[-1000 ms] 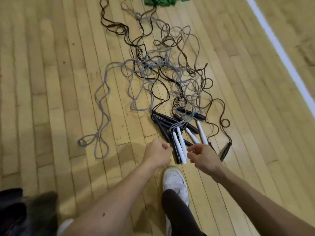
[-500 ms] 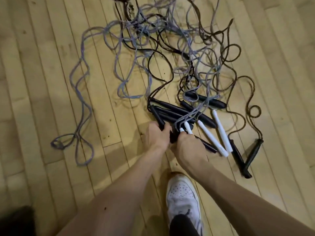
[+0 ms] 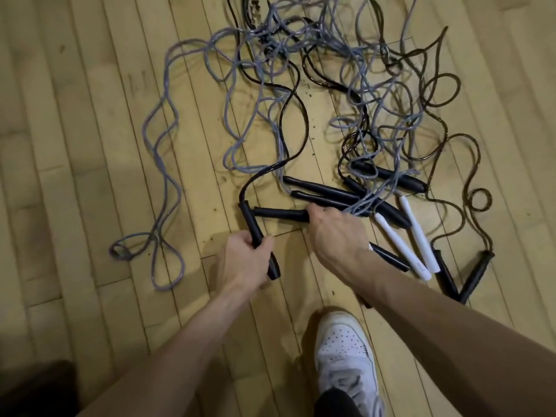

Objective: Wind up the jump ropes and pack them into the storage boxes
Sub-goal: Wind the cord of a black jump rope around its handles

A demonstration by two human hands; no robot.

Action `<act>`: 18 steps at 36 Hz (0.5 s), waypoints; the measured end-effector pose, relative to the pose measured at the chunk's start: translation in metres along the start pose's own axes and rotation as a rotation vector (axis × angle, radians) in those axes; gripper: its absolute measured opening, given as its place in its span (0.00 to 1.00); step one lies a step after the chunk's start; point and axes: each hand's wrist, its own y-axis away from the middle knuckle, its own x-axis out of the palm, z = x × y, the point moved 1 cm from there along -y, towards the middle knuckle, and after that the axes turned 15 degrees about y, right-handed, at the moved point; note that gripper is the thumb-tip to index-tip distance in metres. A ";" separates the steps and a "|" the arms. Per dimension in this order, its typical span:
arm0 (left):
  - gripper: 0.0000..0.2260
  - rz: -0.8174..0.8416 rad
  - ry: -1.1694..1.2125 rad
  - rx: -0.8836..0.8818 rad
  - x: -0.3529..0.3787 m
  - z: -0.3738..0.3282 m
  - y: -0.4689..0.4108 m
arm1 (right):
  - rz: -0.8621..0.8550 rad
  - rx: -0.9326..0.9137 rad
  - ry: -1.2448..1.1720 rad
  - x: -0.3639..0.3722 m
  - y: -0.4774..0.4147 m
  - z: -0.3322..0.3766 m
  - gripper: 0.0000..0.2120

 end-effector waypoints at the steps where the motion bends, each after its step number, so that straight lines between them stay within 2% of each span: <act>1: 0.09 -0.003 0.002 -0.003 -0.004 0.001 -0.004 | -0.004 -0.032 0.042 -0.004 -0.001 0.003 0.19; 4: 0.08 0.031 0.025 0.006 -0.012 0.007 -0.010 | -0.023 -0.100 0.089 -0.007 -0.004 0.016 0.15; 7: 0.08 0.063 0.099 -0.002 -0.015 0.009 -0.009 | -0.044 -0.126 -0.040 -0.002 -0.009 0.034 0.13; 9: 0.08 0.054 0.140 0.002 -0.018 0.005 -0.009 | 0.049 -0.131 -0.307 -0.004 -0.010 0.043 0.11; 12: 0.13 0.037 0.174 0.007 -0.022 0.001 -0.009 | 0.315 -0.107 -0.827 -0.009 -0.005 0.054 0.08; 18: 0.14 0.063 0.164 0.071 -0.035 -0.013 0.008 | 0.701 -0.103 -1.458 -0.030 0.023 0.050 0.09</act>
